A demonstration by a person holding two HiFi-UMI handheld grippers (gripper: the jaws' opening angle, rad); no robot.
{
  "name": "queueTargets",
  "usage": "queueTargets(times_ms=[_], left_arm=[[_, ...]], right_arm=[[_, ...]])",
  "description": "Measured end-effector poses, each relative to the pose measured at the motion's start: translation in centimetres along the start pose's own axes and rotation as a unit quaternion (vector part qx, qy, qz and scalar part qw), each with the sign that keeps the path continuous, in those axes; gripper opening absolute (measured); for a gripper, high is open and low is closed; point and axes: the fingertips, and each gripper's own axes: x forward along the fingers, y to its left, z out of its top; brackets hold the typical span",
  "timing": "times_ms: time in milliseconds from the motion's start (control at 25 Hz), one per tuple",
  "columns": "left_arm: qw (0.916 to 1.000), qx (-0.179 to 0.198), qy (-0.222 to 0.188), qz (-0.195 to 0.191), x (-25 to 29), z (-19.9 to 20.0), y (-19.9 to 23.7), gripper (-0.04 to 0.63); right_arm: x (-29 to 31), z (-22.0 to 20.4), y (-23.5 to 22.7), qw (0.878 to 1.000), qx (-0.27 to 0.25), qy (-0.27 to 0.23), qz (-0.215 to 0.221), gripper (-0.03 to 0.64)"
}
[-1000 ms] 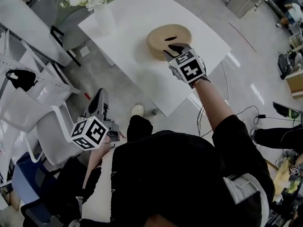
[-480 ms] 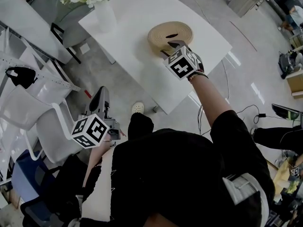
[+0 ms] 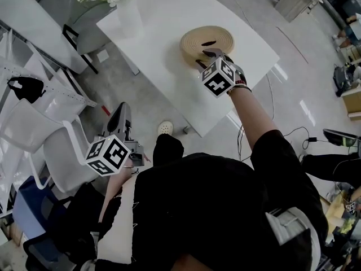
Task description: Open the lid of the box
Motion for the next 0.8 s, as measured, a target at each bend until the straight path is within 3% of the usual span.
queueTargets(times_ms=[800], left_arm=[[1.0000, -0.005, 0.002, 0.001, -0.44, -0.07, 0.24, 0.011]], right_arm=[[0.18, -0.27, 0.14, 0.999, 0.012, 0.028, 0.020, 0.133]])
